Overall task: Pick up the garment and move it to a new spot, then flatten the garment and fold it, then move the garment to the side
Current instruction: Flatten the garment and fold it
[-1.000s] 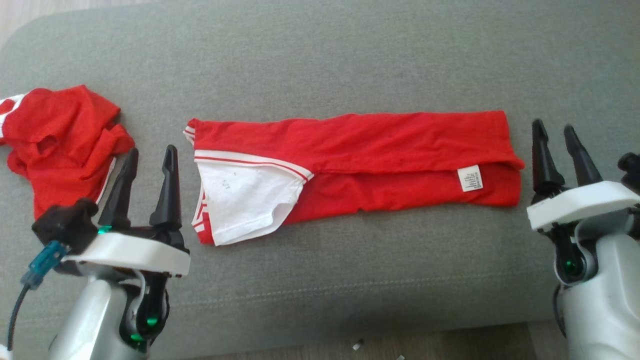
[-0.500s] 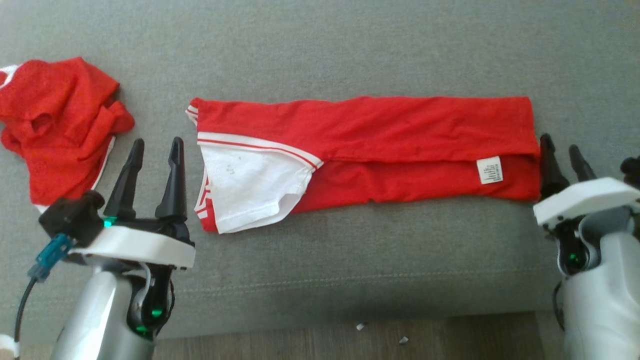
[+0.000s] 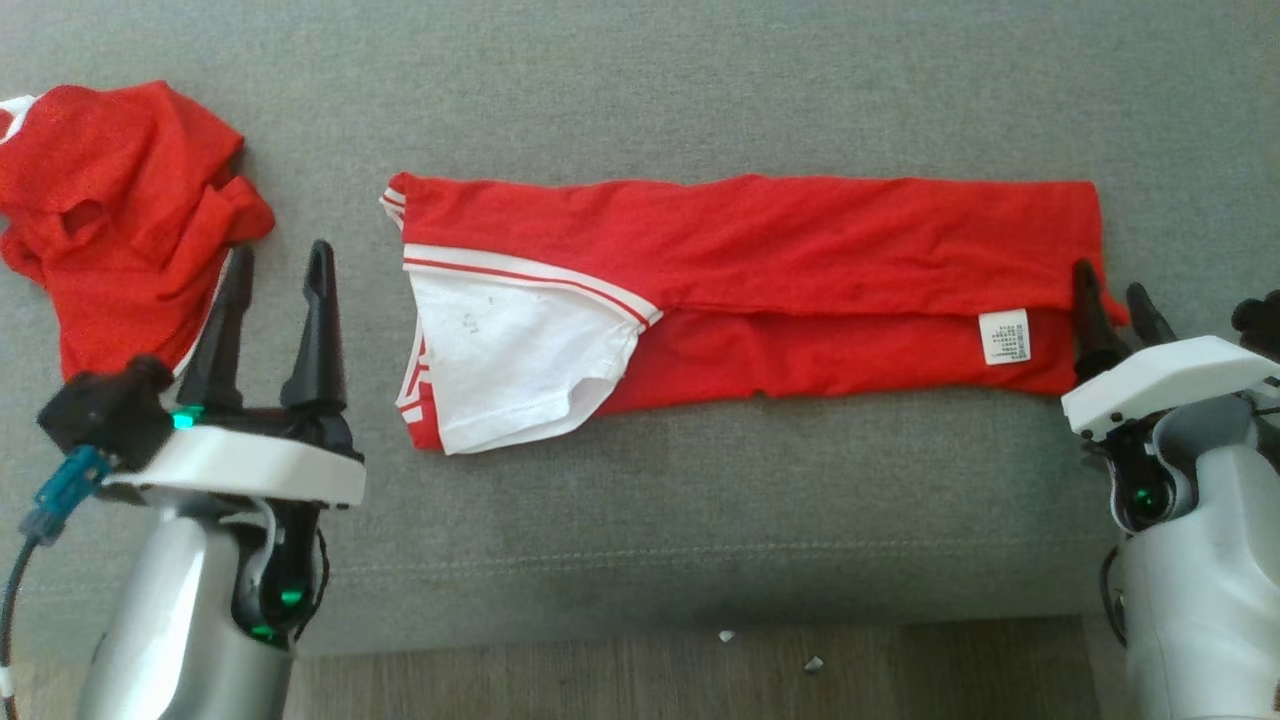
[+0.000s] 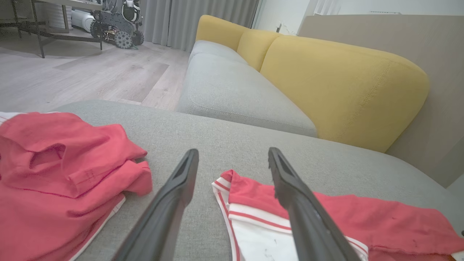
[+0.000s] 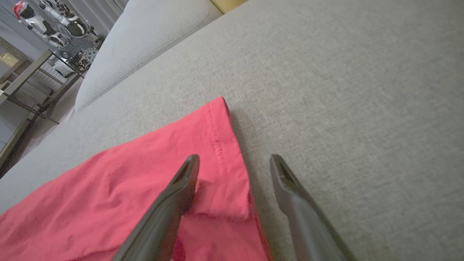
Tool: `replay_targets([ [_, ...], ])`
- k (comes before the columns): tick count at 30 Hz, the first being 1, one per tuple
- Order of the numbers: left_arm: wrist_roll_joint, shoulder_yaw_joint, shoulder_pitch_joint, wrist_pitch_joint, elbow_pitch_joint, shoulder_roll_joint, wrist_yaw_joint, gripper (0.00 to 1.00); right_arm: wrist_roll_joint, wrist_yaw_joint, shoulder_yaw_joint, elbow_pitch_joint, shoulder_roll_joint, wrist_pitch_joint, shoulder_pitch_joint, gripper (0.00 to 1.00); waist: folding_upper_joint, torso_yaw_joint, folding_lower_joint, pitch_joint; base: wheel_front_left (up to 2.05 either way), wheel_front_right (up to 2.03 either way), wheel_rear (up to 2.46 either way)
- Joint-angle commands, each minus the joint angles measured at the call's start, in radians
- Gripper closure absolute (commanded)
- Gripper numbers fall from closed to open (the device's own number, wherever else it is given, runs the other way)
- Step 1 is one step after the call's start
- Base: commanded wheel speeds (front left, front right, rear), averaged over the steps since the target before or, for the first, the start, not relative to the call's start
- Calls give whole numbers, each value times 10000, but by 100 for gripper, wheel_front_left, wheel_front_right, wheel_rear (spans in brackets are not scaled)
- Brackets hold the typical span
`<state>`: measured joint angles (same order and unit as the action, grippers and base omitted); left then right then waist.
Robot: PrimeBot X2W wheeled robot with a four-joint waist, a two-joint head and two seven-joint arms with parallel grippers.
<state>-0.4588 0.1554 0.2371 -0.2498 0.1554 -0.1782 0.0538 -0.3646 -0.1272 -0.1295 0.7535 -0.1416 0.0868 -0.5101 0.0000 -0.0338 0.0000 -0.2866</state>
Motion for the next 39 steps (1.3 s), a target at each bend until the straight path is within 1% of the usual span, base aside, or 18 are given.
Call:
replay_targets([
  [1, 75, -438, 421, -120, -356, -234, 53, 0, 26, -35, 203, -217, -72, 115, -215, 0, 0, -9, 0, -33, 0, 0, 0],
  [10, 173, -506, 511, -120, -423, -271, 62, 0, -238, -35, 413, -77, -162, 743, -145, 0, 0, -48, 0, -165, 0, 0, 0],
  [14, 183, -558, 515, -120, -459, -259, 35, 0, -454, -35, 739, -53, -112, 1218, -89, 0, 0, -49, 0, -214, 0, 0, 0],
  [15, 184, -570, 508, -120, -471, -256, 30, 0, -507, -35, 848, -94, -121, 1310, -78, 51, 0, -43, 0, -232, 0, 0, 0],
  [16, 185, -582, 504, -120, -480, -255, 25, 0, -550, -35, 934, -153, -149, 1341, -70, 97, 0, -37, 0, -250, 0, 0, 0],
  [17, 190, -590, 505, -120, -482, -254, 20, 0, -584, -35, 1004, -203, -183, 1349, -59, 100, 0, -31, 0, -257, 0, 0, 0],
  [24, 204, -613, 495, -120, -410, -253, 15, 0, -456, -35, 1071, -294, -571, 1050, -56, 100, 0, 43, 0, -125, 0, 0, 0],
  [32, 200, -568, 355, -120, -327, -228, 48, 0, 92, -35, 558, -210, -1154, 727, -256, 100, 0, 156, 0, 142, 0, 0, 0],
  [39, 190, -474, 293, -120, -301, -247, 97, 0, 1156, -35, -100, 33, -1757, 559, -520, 100, 0, 227, 0, 216, 0, 0, 0],
])
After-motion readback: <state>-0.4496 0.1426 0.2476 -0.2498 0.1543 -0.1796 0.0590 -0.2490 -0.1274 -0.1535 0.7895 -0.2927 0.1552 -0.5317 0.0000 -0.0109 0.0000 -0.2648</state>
